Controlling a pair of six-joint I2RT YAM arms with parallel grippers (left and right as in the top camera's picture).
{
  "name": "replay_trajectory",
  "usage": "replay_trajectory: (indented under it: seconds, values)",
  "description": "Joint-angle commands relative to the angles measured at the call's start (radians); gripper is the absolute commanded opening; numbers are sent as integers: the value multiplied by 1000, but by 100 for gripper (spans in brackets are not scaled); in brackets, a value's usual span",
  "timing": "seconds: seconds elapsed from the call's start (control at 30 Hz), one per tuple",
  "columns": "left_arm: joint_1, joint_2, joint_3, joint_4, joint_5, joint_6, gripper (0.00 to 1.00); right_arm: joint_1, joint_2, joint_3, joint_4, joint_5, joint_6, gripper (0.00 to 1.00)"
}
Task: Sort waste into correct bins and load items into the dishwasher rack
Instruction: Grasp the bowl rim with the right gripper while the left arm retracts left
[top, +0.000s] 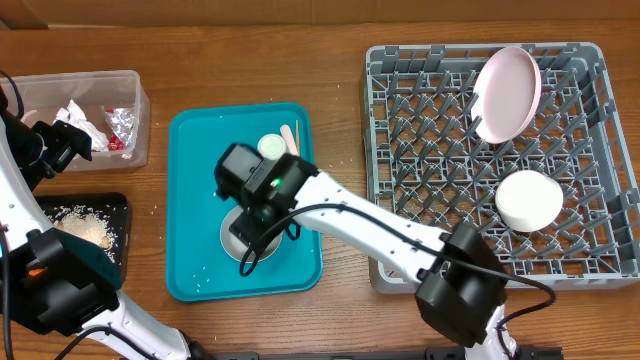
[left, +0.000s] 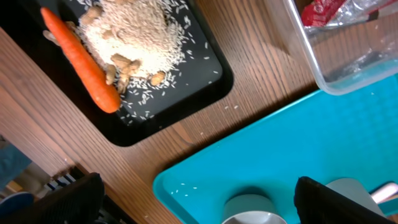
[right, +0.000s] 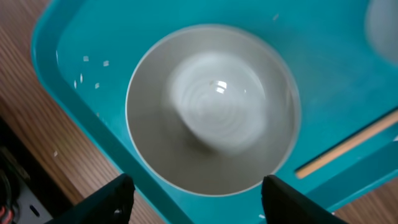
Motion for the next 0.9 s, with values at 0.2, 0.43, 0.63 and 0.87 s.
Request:
replay_trajectory:
  seconds: [0.2, 0.43, 0.63, 0.87]
  values:
    - [-2, -26, 18, 8, 22, -21, 100, 105, 78, -1, 3, -25, -44, 62]
    - [-2, -26, 18, 8, -1, -21, 100, 152, 103, -1, 17, -21, -56, 62]
    - [-2, -26, 18, 8, -1, -21, 100, 151, 109, -1, 44, 29, -63, 63]
    - [-2, -26, 18, 8, -23, -21, 100, 147, 154, -1, 56, 57, -63, 61]
